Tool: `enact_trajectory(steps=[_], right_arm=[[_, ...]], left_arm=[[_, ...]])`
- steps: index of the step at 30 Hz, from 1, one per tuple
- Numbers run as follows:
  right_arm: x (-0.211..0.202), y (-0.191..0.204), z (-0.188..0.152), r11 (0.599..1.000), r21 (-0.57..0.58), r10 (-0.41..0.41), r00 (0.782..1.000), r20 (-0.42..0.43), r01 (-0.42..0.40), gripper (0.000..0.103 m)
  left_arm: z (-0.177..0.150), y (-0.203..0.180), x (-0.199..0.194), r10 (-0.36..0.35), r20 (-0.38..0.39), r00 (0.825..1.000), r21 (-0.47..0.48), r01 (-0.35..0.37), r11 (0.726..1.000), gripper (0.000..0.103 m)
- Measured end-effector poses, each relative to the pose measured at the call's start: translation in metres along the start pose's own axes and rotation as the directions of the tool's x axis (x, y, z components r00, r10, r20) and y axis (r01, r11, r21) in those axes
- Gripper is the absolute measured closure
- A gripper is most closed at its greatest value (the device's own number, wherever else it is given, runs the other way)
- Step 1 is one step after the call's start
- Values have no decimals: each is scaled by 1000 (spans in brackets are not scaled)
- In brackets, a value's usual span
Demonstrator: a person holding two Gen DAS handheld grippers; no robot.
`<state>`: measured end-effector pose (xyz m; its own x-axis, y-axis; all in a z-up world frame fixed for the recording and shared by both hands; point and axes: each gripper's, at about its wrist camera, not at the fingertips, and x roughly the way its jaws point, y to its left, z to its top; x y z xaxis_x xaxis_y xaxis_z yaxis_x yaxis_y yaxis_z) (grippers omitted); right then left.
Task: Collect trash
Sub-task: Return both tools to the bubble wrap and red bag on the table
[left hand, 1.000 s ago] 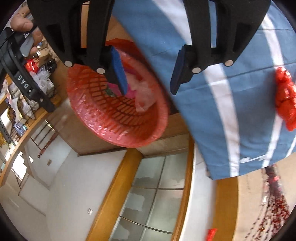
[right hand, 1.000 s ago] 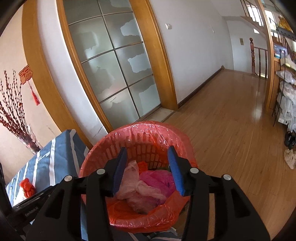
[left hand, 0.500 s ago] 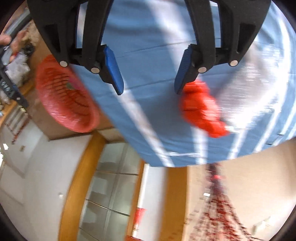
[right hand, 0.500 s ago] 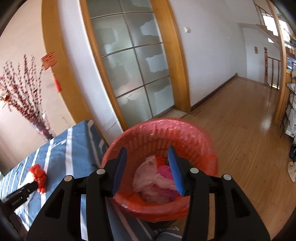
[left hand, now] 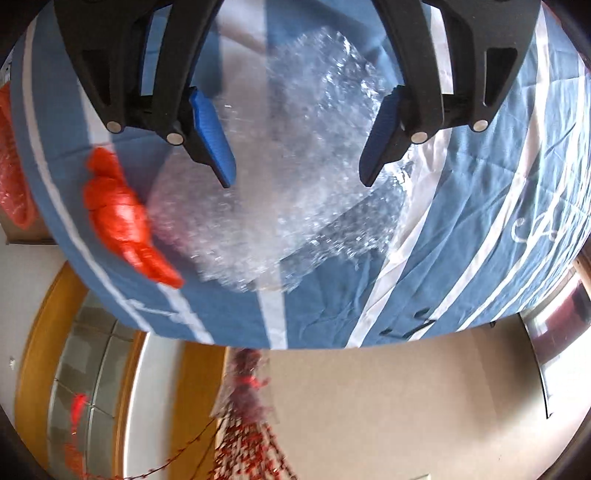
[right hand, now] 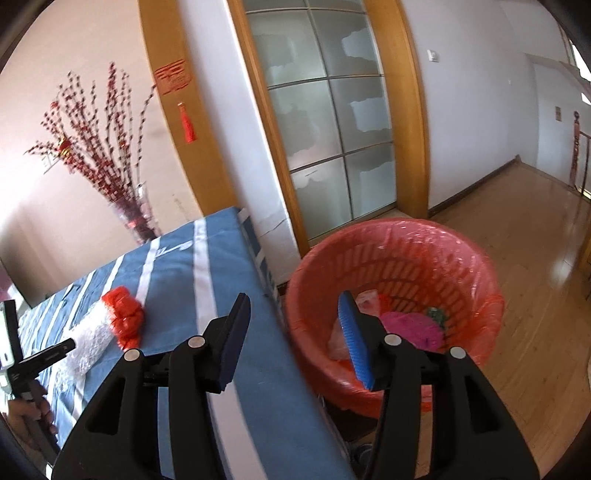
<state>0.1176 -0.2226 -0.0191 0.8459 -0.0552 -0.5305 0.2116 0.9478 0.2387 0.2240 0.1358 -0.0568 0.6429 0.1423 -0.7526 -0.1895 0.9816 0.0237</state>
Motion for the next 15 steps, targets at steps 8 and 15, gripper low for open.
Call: enact_trajectory(steps=[8, 15], right_arm=[[7, 30, -4, 997, -58, 41, 999, -33, -43, 52], [18, 57, -14, 991, -86, 96, 992, -81, -102, 52]], left_arm=[[-6, 6, 20, -11, -39, 999, -17, 10, 1000, 28], [-7, 9, 22, -25, -55, 998, -38, 23, 999, 28]])
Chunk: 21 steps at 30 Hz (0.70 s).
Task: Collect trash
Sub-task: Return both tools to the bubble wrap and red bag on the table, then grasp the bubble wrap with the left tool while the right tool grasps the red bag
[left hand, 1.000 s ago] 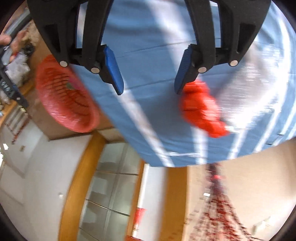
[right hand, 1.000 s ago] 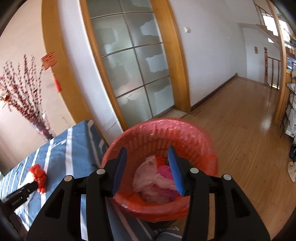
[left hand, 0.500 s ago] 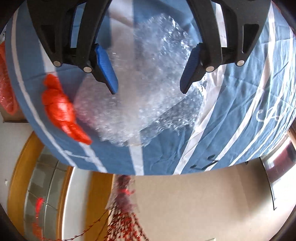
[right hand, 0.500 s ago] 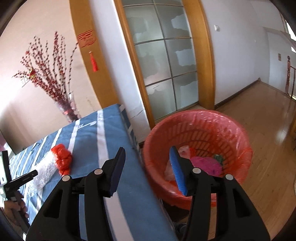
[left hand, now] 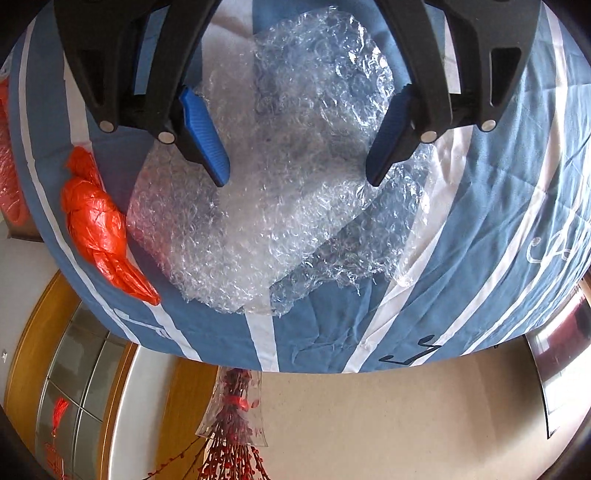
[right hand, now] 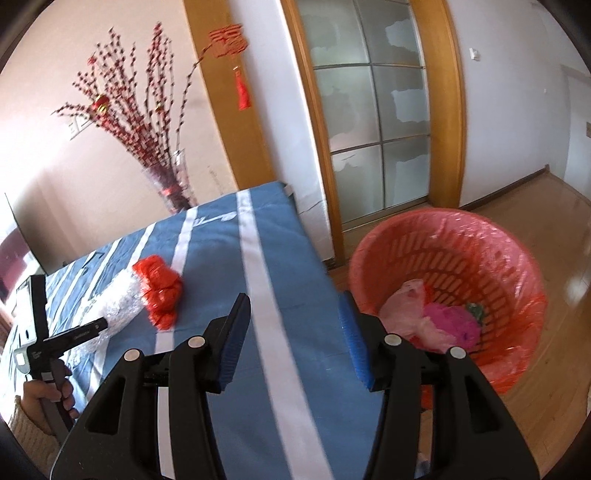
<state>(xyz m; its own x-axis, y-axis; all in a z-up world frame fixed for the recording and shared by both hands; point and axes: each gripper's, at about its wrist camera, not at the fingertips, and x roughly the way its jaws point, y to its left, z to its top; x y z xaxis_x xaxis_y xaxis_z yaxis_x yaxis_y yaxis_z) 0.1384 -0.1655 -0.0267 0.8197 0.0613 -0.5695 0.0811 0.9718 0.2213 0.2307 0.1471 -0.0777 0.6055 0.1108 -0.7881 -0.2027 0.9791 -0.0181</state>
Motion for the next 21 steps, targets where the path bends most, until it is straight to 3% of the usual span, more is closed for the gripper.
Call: enact_trajectory(steps=[18, 21], right_arm=[[15, 43, -10, 994, -51, 95, 994, -56, -98, 49], [20, 48, -8, 992, -51, 115, 991, -70, -118, 49]], left_arm=[[2, 1, 1, -2, -4, 1000, -14, 2, 1000, 31], [2, 4, -1, 11, 4, 1000, -31, -11, 999, 43]])
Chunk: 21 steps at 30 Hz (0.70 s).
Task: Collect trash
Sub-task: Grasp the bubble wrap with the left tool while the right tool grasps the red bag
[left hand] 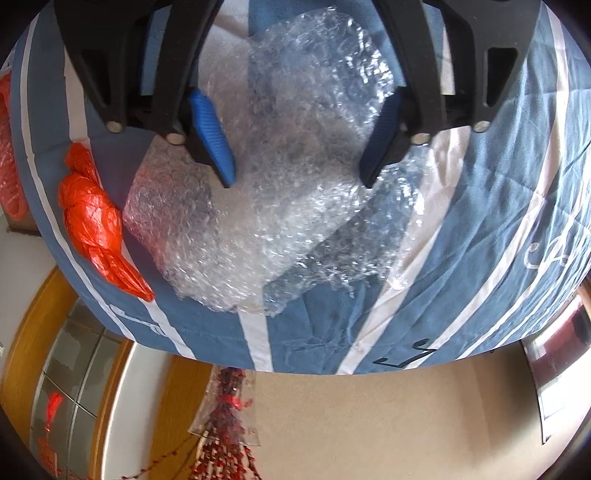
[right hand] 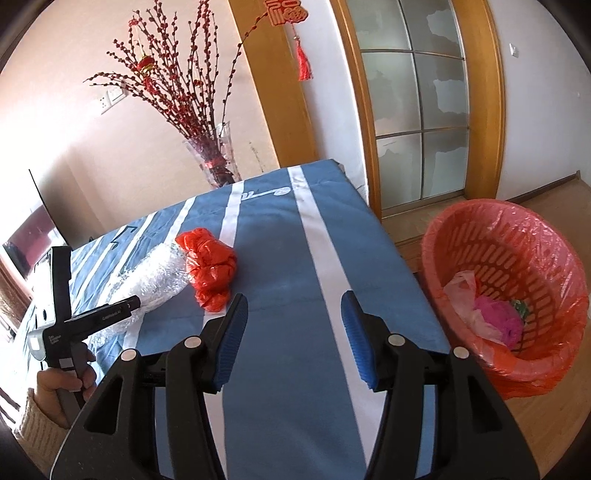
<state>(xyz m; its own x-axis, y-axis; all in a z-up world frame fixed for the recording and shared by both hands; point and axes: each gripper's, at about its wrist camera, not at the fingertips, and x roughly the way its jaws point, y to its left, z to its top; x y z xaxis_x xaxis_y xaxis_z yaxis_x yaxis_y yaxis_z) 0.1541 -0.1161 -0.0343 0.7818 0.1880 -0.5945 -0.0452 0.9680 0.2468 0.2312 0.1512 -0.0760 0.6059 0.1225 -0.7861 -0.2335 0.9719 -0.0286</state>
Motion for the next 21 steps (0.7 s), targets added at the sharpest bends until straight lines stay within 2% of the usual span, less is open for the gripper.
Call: enact_trajectory(steps=[4, 7, 13, 17, 21], right_arm=[[12, 10, 5, 999, -11, 32, 999, -27, -32, 49], [26, 21, 8, 997, -14, 68, 996, -64, -69, 49], [52, 53, 15, 991, -80, 103, 988, -111, -112, 49], [74, 67, 21, 987, -67, 132, 978, -161, -144, 49], [96, 80, 25, 989, -102, 94, 981, -167, -112, 49]], left_arm=[[-1, 13, -4, -1, 17, 1000, -71, 2, 998, 65], [-1, 22, -6, -16, 26, 1000, -116, 19, 993, 74], [-3, 29, -6, -28, 32, 999, -151, 32, 988, 80], [-4, 32, -7, -35, 37, 999, -166, 40, 985, 81], [-4, 31, -7, -20, 34, 999, -154, 25, 988, 81]])
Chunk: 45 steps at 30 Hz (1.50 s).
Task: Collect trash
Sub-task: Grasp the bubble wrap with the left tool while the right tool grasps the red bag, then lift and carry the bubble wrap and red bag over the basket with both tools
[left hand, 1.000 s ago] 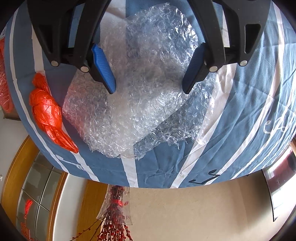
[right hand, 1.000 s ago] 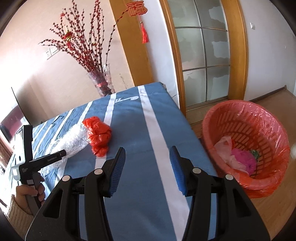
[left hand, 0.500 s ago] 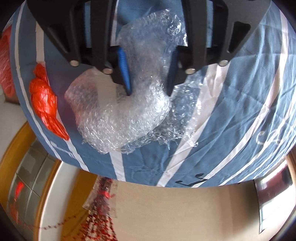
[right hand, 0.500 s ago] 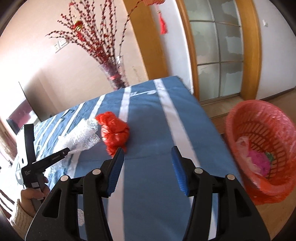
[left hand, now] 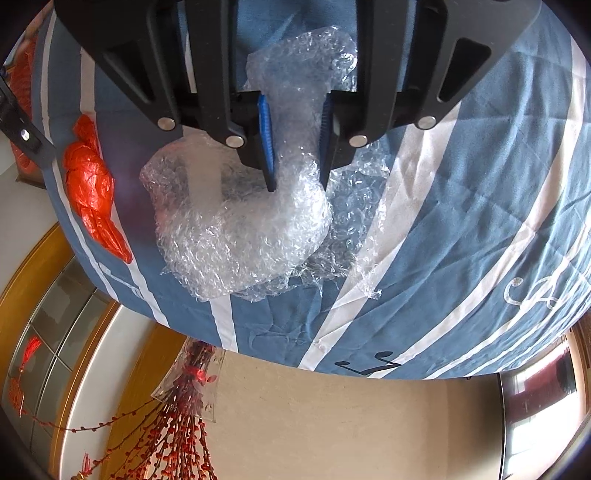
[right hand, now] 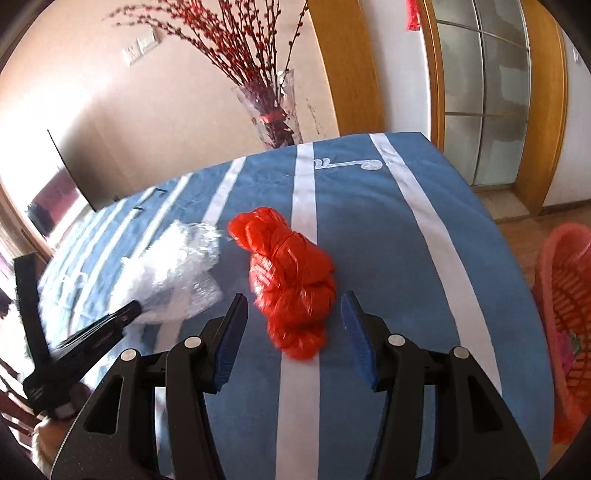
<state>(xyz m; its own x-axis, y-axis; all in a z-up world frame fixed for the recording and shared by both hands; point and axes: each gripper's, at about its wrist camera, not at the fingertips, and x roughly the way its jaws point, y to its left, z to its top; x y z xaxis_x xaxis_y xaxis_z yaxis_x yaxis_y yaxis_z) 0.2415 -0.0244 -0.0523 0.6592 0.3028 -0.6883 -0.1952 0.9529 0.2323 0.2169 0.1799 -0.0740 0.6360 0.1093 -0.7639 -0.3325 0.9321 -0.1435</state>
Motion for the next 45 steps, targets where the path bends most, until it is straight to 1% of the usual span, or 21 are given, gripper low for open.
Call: enact_trajectory(steps=[2, 3, 4, 9, 10, 13, 17, 20, 23, 28, 31, 36, 40, 45], right_arm=[[8, 3, 2, 1000, -11, -17, 1000, -4, 17, 48], [12, 4, 2, 1000, -15, -22, 1000, -7, 22, 45], [16, 6, 3, 1000, -18, -24, 1000, -10, 24, 44], [30, 7, 4, 999, -27, -34, 999, -36, 33, 45], [32, 8, 4, 999, -27, -37, 999, -38, 36, 50], [35, 7, 2, 999, -33, -44, 998, -41, 43, 59], [32, 4, 0, 999, -21, -35, 999, -31, 35, 66], [26, 0, -1, 999, -6, -31, 999, -25, 31, 71], [17, -6, -3, 1000, 13, -23, 1000, -17, 23, 81], [0, -18, -9, 999, 46, -18, 1000, 4, 18, 85], [-10, -25, -12, 998, 61, -15, 1000, 15, 14, 86], [-35, -35, -16, 998, 66, -21, 998, 52, 17, 87], [-53, -46, -20, 996, 83, -26, 997, 73, 20, 87], [-71, -59, -25, 994, 105, -26, 995, 94, 16, 87]], left_arm=[[0, -1, 0, 6, -1, 1000, 8, -6, 1000, 82], [0, -1, 0, 7, -2, 1000, 9, -7, 1000, 82], [0, -2, 1, 7, -2, 1000, 9, -7, 1000, 82], [0, -2, 1, 8, -2, 1000, 9, -8, 1000, 82], [0, -2, 1, 9, -2, 1000, 10, -9, 1000, 82], [0, -3, 2, 13, -3, 1000, 14, -13, 1000, 82], [1, -4, 2, 16, -3, 1000, 17, -16, 1000, 82], [0, -5, 3, 21, -3, 1000, 21, -21, 1000, 81], [0, -5, 3, 27, -3, 1000, 27, -27, 999, 81], [0, -8, 4, 38, -3, 999, 38, -37, 999, 81], [0, -12, 2, 26, 2, 1000, 57, -26, 998, 82], [-6, -26, -9, 38, 53, 998, 125, -44, 991, 82], [-13, -41, -16, 20, 63, 998, 165, -30, 986, 83], [-16, -54, -27, -21, 71, 997, 181, 8, 983, 83]])
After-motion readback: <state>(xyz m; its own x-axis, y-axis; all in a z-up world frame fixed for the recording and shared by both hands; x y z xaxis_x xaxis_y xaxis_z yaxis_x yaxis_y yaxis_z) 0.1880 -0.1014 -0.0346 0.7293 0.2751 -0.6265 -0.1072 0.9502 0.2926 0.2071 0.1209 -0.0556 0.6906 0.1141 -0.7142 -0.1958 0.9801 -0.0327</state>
